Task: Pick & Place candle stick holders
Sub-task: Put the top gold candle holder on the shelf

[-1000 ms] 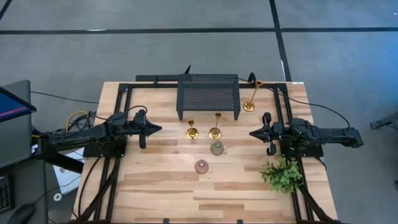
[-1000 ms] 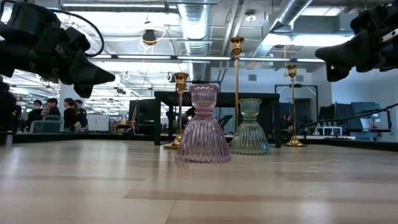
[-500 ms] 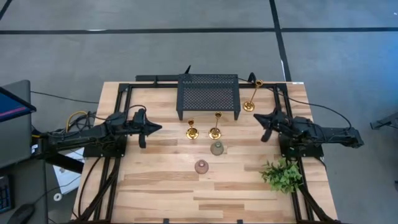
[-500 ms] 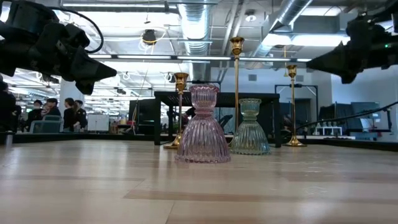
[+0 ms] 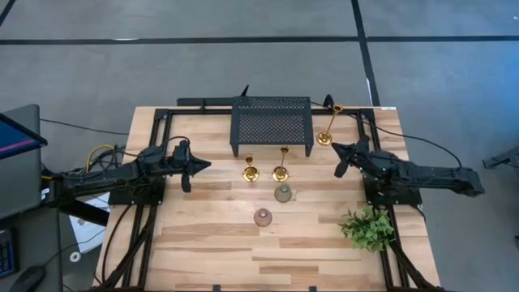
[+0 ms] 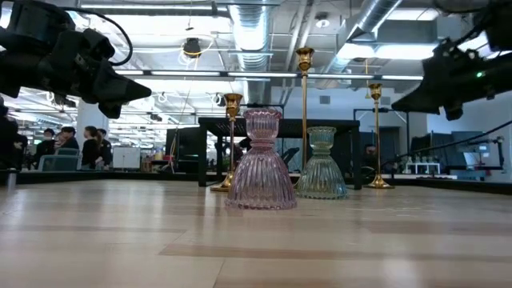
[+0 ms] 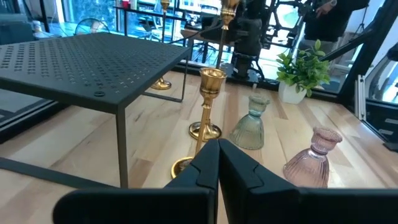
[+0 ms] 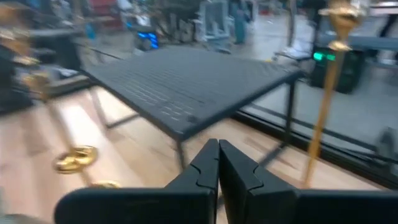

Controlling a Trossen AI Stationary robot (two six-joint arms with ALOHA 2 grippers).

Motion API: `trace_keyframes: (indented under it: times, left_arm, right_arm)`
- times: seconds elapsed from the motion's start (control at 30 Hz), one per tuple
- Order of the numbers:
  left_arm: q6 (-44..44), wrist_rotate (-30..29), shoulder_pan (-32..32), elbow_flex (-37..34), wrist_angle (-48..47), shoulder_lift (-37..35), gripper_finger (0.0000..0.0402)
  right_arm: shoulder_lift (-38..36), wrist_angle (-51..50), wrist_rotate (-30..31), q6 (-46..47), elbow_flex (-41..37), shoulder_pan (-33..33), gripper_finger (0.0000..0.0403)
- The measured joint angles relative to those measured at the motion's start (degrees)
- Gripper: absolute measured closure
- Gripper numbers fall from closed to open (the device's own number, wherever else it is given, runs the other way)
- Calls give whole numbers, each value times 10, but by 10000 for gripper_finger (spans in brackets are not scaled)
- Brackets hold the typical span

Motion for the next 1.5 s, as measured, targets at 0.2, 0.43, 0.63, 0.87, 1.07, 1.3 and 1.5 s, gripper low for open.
trace_keyframes:
  times: [0.2,0.43,0.63,0.87,1.07,1.3,1.5]
  left_arm:
    - [0,0,0,0,0,0,396]
    - [0,0,0,0,0,0,396]
    - [0,0,0,0,0,0,396]
    - [0,0,0,0,0,0,396]
    - [0,0,0,0,0,0,396]
    - [0,0,0,0,0,0,396]
    - [0,0,0,0,-1,0,396]
  right_arm:
    - [38,2,-6,0,0,-84,403]
    - [59,46,-82,-11,1,-171,402]
    - [97,115,-130,-51,1,-211,350]
    - [146,163,-135,-39,1,-236,228]
    - [179,237,-137,-35,1,-257,177]
    - [238,294,-142,-35,1,-265,189]
    - [307,379,-139,-35,1,-272,207]
